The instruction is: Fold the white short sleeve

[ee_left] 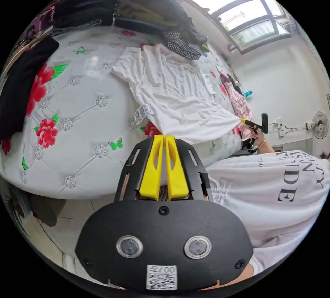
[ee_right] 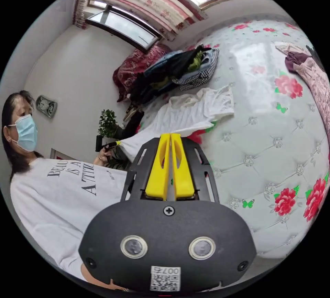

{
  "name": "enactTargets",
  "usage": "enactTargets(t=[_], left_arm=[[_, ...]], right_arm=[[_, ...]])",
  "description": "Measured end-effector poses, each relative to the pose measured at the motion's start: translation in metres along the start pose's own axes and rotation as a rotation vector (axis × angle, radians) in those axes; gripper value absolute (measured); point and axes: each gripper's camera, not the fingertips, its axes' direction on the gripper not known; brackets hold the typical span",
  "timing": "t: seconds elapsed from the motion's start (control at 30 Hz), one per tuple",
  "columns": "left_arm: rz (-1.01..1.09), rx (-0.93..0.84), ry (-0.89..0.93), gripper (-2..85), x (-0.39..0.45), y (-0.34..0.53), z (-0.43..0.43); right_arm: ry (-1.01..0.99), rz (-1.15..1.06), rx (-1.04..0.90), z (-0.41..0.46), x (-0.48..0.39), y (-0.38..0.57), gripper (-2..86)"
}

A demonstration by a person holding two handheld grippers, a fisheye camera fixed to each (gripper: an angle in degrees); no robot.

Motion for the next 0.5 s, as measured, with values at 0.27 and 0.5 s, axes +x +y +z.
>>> enactTargets(t=[0.27, 0.5], left_arm=[[0.276, 0.328, 0.146, -1.0, 0.083, -0.031, -0.168], [0.370, 0.394, 0.161, -1.0, 0.118, -0.028, -0.229]], right_arm=[[-0.127, -0.243, 0.231, -0.134, -0.099, -0.039, -0.3], [-0.113, -0.334, 0.289, -0.184, -0.160, -0.034, -0.3]])
